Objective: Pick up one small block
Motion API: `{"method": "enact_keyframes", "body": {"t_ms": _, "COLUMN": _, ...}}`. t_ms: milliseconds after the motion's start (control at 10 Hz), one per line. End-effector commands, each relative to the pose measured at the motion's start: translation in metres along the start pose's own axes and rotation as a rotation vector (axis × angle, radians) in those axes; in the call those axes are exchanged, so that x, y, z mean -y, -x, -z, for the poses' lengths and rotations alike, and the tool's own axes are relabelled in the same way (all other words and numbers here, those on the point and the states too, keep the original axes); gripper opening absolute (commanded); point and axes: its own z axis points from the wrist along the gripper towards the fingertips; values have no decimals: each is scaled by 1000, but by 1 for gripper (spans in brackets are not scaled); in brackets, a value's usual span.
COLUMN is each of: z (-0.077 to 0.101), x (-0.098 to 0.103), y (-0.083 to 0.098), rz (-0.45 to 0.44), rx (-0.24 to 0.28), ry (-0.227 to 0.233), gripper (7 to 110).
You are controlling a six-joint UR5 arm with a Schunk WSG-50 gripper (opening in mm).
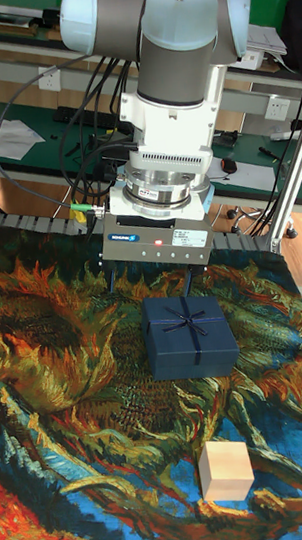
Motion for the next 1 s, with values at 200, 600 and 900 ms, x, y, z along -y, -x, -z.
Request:
{"method": "enact_keyframes", "body": {"t_ms": 200, "z": 2, "x": -36, "y": 21, "rz": -160, "rx": 71, "ry": 143, "gripper": 7}}
{"method": "enact_keyframes", "body": {"t_ms": 600, "z": 3, "x": -35, "y": 20, "rz": -160, "rx": 69, "ry": 137, "gripper": 7}}
{"method": "enact_keyframes", "body": {"t_ms": 900, "z": 2, "x": -33, "y": 18, "rz": -158, "rx": 62, "ry": 127, "gripper": 7}}
